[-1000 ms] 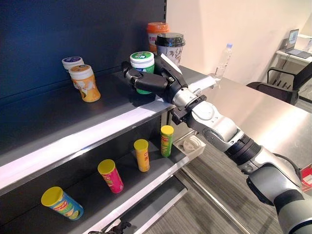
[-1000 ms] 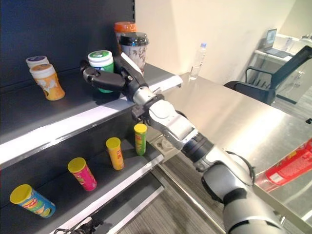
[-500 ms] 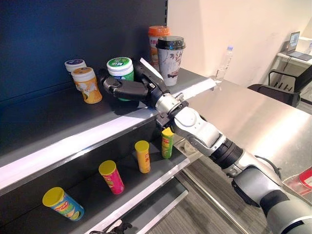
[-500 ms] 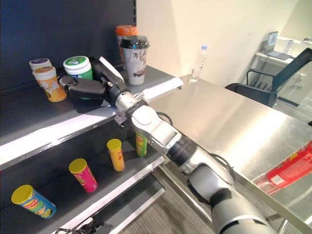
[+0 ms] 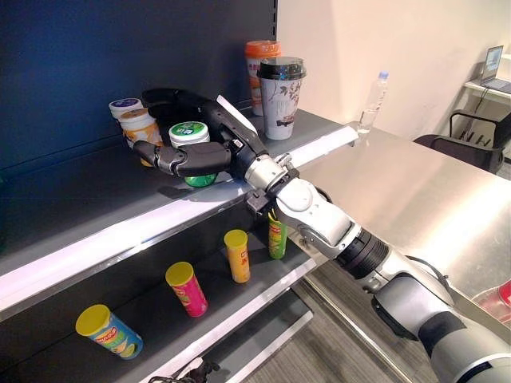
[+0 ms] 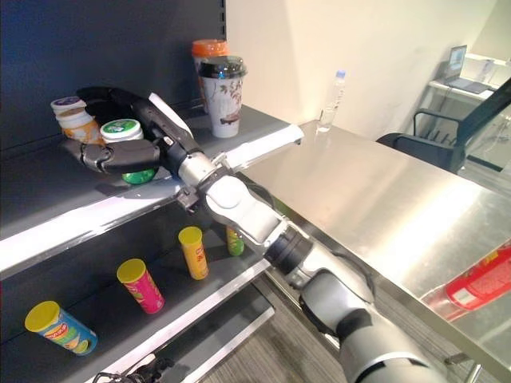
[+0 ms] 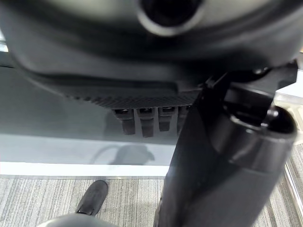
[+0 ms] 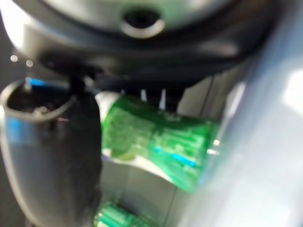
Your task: Put the goods on the table back onto the shelves and tidy them up.
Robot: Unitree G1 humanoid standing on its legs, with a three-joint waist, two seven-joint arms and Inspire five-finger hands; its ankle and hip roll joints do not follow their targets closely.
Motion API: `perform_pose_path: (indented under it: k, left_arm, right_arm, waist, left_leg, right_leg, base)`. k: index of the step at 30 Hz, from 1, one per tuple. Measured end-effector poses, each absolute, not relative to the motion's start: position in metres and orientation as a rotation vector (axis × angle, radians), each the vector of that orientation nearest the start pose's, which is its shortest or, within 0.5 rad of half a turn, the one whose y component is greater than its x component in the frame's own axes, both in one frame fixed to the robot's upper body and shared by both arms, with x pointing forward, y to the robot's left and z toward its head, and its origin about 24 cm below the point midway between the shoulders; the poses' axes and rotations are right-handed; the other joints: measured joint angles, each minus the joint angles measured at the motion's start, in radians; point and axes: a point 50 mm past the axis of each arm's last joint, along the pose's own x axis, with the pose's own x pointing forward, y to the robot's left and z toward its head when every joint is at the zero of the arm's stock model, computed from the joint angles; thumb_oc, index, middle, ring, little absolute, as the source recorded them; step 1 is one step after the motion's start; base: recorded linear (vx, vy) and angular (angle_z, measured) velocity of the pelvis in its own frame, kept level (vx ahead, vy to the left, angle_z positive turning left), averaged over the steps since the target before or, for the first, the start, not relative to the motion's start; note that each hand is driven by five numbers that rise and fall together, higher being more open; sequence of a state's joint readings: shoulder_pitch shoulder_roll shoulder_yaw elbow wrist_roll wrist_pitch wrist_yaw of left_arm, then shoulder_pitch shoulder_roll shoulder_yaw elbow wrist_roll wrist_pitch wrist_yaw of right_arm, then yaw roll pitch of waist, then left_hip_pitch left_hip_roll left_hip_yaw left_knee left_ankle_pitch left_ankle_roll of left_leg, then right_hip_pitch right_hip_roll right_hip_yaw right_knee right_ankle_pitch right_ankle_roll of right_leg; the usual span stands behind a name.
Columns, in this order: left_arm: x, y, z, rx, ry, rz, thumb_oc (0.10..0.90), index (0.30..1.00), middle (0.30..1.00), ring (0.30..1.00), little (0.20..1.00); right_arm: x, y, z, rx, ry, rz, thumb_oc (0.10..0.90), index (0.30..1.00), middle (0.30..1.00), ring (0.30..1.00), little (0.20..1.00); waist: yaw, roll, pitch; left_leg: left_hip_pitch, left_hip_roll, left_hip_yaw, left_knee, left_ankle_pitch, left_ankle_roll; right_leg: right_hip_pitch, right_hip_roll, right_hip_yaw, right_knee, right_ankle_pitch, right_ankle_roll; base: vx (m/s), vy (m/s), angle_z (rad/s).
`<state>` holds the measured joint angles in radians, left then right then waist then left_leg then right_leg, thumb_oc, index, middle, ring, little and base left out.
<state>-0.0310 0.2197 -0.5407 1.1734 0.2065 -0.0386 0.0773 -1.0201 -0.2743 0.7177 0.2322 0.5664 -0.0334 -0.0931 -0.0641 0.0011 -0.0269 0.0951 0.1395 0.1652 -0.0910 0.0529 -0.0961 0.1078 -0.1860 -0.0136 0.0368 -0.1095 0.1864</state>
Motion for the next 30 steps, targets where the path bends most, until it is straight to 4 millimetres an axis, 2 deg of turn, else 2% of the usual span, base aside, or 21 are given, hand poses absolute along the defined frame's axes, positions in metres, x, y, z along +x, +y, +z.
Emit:
perform_pose_path:
  k: [12,23,30]
  left_arm:
    - [0.112,0.187,-0.161,0.728,1.051,-0.406,0.8,0.9,0.9,0.9,0.9]
    - [0.118,0.191,-0.159,0.724,1.044,-0.38,0.8,0.9,0.9,0.9,0.9]
    - [0.117,0.192,-0.159,0.72,1.046,-0.373,0.8,0.9,0.9,0.9,0.9]
  right_arm:
    - [0.318,0.011,0.239,-0.103,-0.52,0.774,0.8,0.9,0.9,0.9,0.9]
    - [0.31,-0.004,0.25,-0.161,-0.581,0.797,0.8,0.9,0.9,0.9,0.9]
    - [0.309,-0.004,0.25,-0.159,-0.583,0.799,0.8,0.9,0.9,0.9,0.9]
  waist:
    - [-0.001,-0.004,0.036]
    - [0.007,-0.019,0.056]
    - [0.01,-0.015,0.06]
  left_leg:
    - [0.001,0.001,0.004,0.0,0.0,0.0]
    - [0.0,-0.001,0.005,0.0,0.0,0.001]
    - [0.0,-0.01,0.005,0.0,-0.002,0.002]
  right_leg:
    - [-0.001,-0.002,0.002,0.0,0.0,0.0]
    - [0.001,-0.006,0.0,-0.003,0.0,0.0]
    - [0.001,-0.01,0.0,-0.004,0.0,0.0]
  base:
    - [0.0,0.0,0.0]
    - [0.0,0.0,0.0]
    - [0.0,0.0,0.0]
